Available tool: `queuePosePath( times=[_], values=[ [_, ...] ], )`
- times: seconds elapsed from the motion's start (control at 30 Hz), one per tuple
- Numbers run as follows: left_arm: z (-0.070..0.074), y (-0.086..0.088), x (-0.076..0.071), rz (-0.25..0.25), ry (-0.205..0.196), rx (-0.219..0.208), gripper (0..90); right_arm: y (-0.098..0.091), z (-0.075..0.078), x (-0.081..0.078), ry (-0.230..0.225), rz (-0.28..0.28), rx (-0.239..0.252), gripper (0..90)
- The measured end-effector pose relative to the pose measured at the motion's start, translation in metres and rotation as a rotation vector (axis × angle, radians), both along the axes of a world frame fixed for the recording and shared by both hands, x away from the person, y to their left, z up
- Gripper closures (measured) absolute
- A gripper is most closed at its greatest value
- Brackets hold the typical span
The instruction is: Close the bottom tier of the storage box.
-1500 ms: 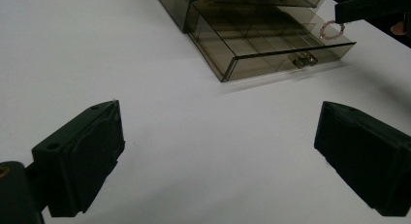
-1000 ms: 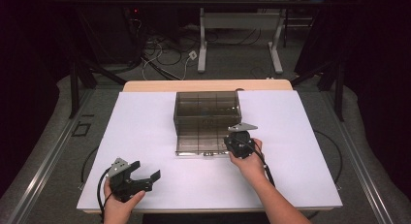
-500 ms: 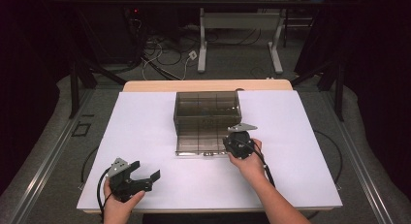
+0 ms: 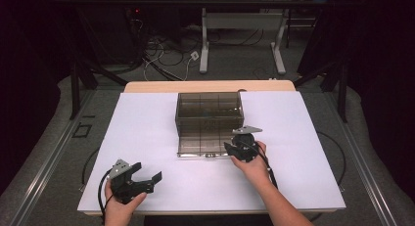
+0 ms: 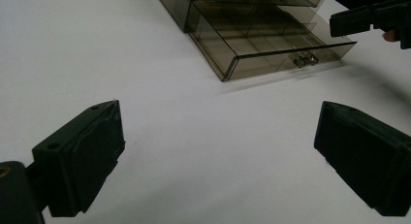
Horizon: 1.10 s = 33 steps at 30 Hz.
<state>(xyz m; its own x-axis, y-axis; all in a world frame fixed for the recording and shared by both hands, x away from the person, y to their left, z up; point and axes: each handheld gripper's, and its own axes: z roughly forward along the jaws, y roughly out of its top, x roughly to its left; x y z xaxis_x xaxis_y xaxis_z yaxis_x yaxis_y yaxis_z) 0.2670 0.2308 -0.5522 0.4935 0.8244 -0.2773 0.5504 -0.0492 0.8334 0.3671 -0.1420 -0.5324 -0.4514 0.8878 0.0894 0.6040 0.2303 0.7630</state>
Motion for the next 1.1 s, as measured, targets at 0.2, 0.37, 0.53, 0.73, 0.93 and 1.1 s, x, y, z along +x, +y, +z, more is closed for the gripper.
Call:
queuePosePath(
  times=[0.2, 0.37, 0.53, 0.73, 0.93, 1.1],
  values=[
    [0.000, 0.000, 0.000, 0.001, 0.001, 0.000, 4.0, 0.000, 0.001, -0.004, -0.001, 0.027, -0.005, 53.9],
    [0.000, 0.000, 0.000, -0.001, -0.001, 0.001, 4.0, 0.003, 0.000, -0.011, -0.042, 0.067, -0.047, 49.7],
    [0.000, 0.000, 0.000, -0.001, 0.000, 0.001, 4.0, 0.003, -0.001, -0.017, -0.080, 0.090, -0.076, 46.8],
    [0.000, 0.000, 0.000, -0.001, -0.001, 0.003, 4.0, 0.001, -0.004, -0.022, -0.064, 0.083, -0.049, 47.0],
    [0.000, 0.000, 0.000, -0.002, -0.001, 0.004, 4.0, -0.004, -0.011, -0.027, -0.077, 0.088, 0.012, 52.2],
    [0.000, 0.000, 0.000, -0.002, -0.001, 0.004, 4.0, -0.009, -0.010, -0.032, -0.093, 0.076, 0.023, 57.0]
  ],
)
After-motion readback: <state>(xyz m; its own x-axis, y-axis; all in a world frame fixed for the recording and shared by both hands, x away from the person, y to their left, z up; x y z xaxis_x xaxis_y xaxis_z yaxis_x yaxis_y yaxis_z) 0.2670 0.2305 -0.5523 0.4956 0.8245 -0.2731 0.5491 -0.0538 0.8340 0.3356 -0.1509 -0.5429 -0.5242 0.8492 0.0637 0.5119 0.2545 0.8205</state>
